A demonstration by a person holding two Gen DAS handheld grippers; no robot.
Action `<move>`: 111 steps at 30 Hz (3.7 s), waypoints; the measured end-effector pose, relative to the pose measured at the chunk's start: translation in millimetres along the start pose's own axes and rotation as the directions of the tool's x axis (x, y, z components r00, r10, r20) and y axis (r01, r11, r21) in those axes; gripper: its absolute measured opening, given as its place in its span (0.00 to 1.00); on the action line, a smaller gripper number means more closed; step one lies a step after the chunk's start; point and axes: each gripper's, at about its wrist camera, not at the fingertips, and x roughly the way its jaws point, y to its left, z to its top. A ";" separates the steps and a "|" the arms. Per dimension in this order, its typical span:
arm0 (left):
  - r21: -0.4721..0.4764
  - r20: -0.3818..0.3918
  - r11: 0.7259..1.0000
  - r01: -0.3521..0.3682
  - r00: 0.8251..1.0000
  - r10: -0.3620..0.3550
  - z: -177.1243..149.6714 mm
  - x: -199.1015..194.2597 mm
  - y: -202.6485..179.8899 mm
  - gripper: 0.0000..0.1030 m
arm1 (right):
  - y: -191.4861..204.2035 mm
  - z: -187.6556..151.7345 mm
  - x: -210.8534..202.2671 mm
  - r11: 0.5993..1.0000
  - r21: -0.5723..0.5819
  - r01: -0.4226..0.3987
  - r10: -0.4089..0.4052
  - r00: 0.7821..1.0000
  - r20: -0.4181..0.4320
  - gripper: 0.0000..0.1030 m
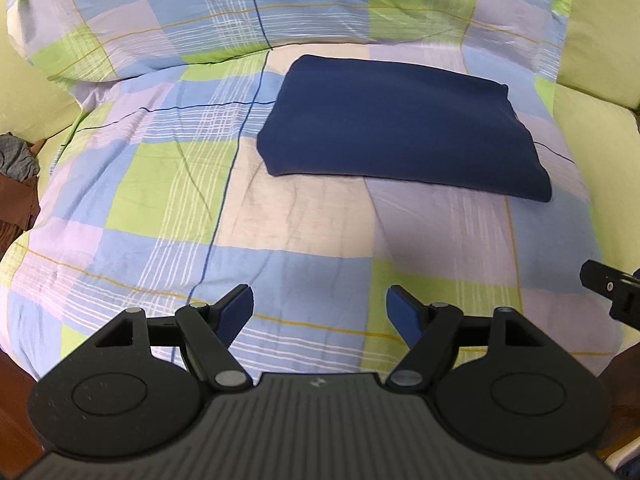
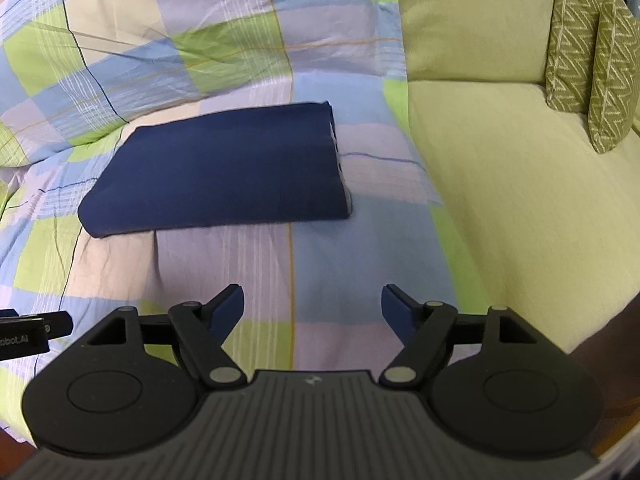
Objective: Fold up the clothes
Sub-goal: 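Move both grippers toward the folded navy top's edge, then grasp the folded navy top's edge with the left gripper while the right gripper grasps it, then lift the folded navy top off the sheet with both grippers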
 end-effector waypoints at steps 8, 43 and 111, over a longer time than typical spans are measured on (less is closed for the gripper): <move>0.044 -0.014 0.999 -0.019 1.000 0.020 0.6 9.4 -14.3 0.73 | -4.1 1.8 3.3 1.000 0.010 0.011 -0.010 0.998 -0.064 0.75; 0.114 -0.161 0.993 0.032 0.987 -0.014 59.9 116.9 31.8 0.77 | 52.1 32.8 84.9 0.997 -0.082 -0.010 -0.002 0.991 -0.136 0.86; -0.684 0.131 0.331 0.651 0.555 -0.821 155.6 201.7 241.6 0.91 | 219.7 -12.6 148.8 0.367 -0.924 0.108 0.371 0.894 0.252 0.29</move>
